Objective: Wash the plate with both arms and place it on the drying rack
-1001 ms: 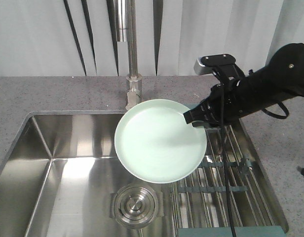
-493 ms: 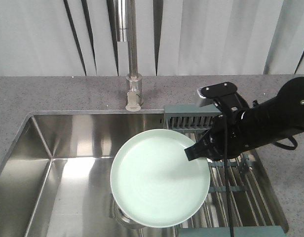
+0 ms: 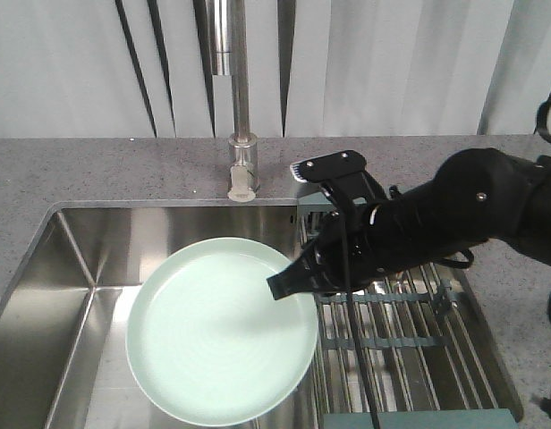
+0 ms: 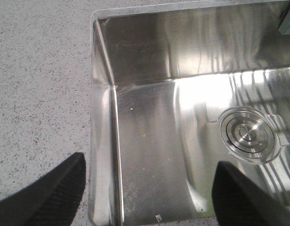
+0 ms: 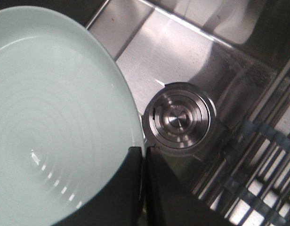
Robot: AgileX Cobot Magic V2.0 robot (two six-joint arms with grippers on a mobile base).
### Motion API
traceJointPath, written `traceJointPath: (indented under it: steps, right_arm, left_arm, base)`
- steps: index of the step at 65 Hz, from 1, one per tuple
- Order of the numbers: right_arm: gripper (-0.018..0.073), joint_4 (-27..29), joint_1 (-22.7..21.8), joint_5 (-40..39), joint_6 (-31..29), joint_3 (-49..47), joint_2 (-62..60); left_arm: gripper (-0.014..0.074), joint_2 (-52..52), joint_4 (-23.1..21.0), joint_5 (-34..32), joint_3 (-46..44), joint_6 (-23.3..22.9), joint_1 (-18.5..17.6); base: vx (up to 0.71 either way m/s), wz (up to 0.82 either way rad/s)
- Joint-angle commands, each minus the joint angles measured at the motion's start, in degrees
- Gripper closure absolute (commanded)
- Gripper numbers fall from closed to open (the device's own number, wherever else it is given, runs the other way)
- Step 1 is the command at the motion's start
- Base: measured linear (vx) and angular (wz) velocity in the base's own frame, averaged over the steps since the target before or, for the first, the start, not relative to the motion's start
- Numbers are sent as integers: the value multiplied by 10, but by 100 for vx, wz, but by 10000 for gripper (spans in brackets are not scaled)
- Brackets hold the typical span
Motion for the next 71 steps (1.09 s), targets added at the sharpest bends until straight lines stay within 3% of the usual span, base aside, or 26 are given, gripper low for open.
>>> traceJointPath:
  steps: [1, 20, 39, 60, 71]
  right_arm:
    - [564, 8, 12, -18, 5, -59, 11]
    - [564, -18, 12, 14, 6, -200, 107]
    - [564, -33, -37, 73, 3, -317, 159]
    - [564, -70, -109, 138, 4, -344, 153]
    - [564, -94, -134, 141, 4, -306, 120]
  left_arm:
    - [76, 4, -6, -33, -14, -4, 0]
    - [76, 4, -6, -33, -14, -4, 0]
    - [76, 4, -6, -33, -14, -4, 0]
    - [76, 4, -6, -33, -14, -4, 0]
    - [76, 4, -6, -33, -14, -4, 0]
  base:
    - [0, 0]
    - [0, 0]
    - [0, 0]
    - [0, 0]
    - [0, 0]
